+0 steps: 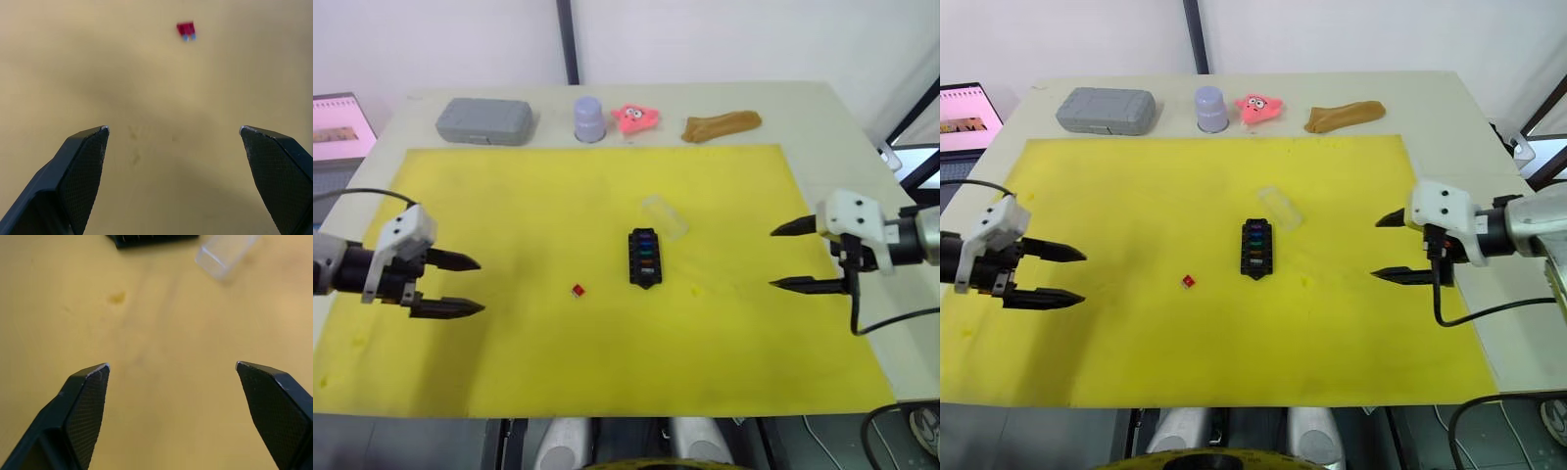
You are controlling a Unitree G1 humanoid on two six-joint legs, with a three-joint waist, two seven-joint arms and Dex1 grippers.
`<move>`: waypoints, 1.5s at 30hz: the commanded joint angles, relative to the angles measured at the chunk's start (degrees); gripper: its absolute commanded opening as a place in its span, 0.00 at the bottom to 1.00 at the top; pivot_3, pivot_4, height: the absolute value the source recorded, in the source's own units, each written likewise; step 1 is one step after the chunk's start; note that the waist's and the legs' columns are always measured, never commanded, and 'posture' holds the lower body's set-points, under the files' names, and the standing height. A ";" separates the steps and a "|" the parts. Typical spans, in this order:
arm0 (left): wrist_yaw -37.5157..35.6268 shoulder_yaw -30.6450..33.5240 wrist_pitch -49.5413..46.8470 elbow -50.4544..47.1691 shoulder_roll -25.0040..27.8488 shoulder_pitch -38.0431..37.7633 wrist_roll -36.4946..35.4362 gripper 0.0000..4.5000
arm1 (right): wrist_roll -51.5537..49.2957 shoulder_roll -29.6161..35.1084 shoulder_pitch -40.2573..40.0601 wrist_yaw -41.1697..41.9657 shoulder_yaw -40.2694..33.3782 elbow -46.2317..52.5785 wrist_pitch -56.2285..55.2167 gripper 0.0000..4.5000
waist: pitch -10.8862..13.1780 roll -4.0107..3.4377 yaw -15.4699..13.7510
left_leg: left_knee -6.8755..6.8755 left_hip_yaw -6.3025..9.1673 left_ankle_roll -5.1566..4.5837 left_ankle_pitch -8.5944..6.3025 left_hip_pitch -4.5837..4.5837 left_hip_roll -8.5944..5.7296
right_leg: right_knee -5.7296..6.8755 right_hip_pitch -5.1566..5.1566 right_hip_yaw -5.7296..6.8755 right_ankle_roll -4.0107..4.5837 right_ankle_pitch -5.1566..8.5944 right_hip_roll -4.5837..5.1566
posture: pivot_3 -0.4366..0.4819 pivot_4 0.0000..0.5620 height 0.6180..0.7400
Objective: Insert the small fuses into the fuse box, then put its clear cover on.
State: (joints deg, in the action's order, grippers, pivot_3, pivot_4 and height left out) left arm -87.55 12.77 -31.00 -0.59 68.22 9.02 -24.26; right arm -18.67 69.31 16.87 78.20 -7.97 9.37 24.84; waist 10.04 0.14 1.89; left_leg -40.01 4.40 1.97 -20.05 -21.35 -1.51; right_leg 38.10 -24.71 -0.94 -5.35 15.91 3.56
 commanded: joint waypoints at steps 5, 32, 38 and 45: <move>2.56 1.41 1.42 -1.88 -0.32 0.19 -1.60 1.00 | -0.24 1.01 0.50 -1.24 -2.35 -1.09 -1.72 0.99 | 0.02 -0.04 -0.08 | -0.01 -0.05 0.00 0.00 0.01 0.00 | 0.01 0.00 -0.01 0.00 0.00 0.00 | 0.48 0.27 1.00; -3.06 -29.74 -35.00 23.38 -20.42 32.98 -8.69 0.11 | -13.42 -21.48 27.68 -20.34 19.68 24.15 34.43 1.00 | 0.04 -0.02 -0.99 | -0.08 0.01 0.38 0.22 -0.13 -0.08 | 0.09 -0.17 0.00 0.00 0.00 -0.05 | 0.48 0.27 1.00; -4.91 -32.79 -34.14 27.28 -21.60 34.80 -6.63 0.11 | -14.90 -21.79 27.89 -22.33 19.19 25.34 36.11 1.00 | 0.04 -0.02 -0.71 | -0.08 0.00 0.39 0.22 -0.13 -0.06 | 0.11 -0.19 -0.01 0.00 0.00 -0.06 | 0.48 0.27 1.00; -3.69 -33.31 -35.66 28.25 -24.51 37.37 -5.63 0.11 | -16.57 -20.88 27.48 -23.37 18.22 26.84 37.18 1.00 | 0.03 0.00 -0.84 | -0.08 0.00 0.40 0.22 -0.14 -0.08 | 0.12 -0.19 -0.02 0.00 0.00 -0.03 | 0.48 0.27 1.00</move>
State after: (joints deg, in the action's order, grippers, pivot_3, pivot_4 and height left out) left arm -91.10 -21.26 -66.04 27.90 43.64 44.47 -30.09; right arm -34.23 47.96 43.63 55.31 12.56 34.63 62.02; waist 10.07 0.14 1.04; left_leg -40.09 4.41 2.37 -19.82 -21.49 -1.59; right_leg 38.22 -24.91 -0.96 -5.35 15.91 3.54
